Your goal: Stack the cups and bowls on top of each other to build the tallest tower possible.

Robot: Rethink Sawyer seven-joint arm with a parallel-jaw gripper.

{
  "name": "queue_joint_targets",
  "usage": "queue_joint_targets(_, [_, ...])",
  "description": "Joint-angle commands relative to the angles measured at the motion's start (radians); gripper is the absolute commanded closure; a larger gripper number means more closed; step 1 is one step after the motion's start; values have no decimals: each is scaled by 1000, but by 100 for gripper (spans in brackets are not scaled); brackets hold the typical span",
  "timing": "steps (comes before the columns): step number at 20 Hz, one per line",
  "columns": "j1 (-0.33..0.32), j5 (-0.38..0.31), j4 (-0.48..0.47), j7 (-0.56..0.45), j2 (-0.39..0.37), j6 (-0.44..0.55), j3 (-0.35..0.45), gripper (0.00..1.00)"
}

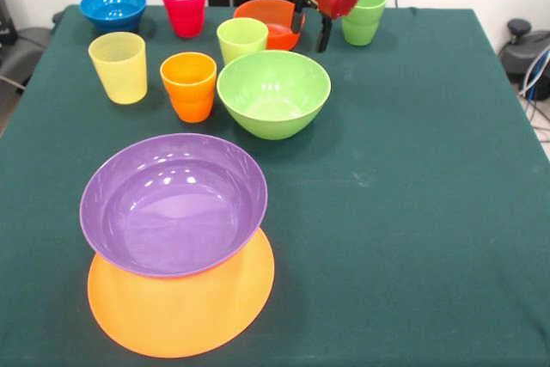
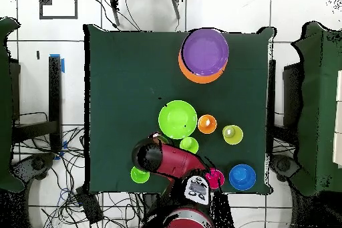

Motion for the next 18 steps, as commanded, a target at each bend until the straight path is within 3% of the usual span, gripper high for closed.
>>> queue_joint_targets(1, [-13, -39, 40, 80, 29, -22, 97, 0])
queue_joint_targets(18, [-62, -84, 103, 65, 10, -62, 106, 0])
